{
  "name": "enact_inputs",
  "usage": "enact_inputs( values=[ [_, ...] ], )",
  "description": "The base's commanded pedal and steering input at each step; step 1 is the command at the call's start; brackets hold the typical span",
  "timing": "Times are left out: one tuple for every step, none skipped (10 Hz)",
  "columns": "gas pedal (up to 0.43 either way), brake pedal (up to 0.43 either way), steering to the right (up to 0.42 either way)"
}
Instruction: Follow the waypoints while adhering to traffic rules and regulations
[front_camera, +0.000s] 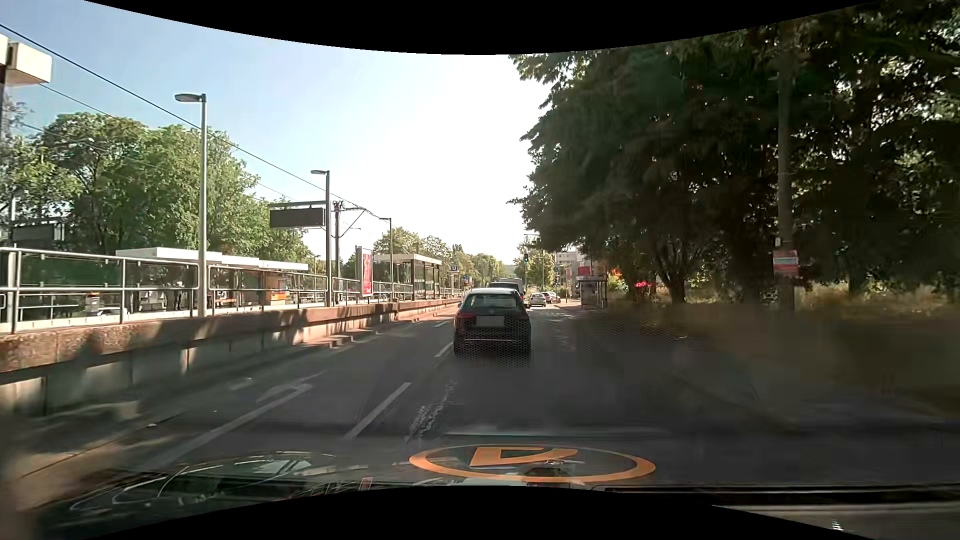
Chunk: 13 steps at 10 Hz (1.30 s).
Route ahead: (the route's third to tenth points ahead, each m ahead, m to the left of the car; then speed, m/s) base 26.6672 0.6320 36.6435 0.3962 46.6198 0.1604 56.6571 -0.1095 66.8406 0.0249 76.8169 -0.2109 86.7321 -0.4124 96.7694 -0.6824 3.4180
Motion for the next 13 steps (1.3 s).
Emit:
enact_inputs(
  values=[
    [0.177, 0.000, -0.003],
    [0.189, 0.000, -0.003],
    [0.189, 0.000, -0.003],
    [0.189, 0.000, -0.002],
    [0.197, 0.000, -0.002],
    [0.197, 0.000, -0.002],
    [0.197, 0.000, -0.002],
    [0.197, 0.000, -0.002],
    [0.197, 0.000, -0.002],
    [0.197, 0.000, -0.002],
    [0.197, 0.000, -0.002],
    [0.197, 0.000, -0.002],
    [0.197, 0.000, -0.002]
  ],
)
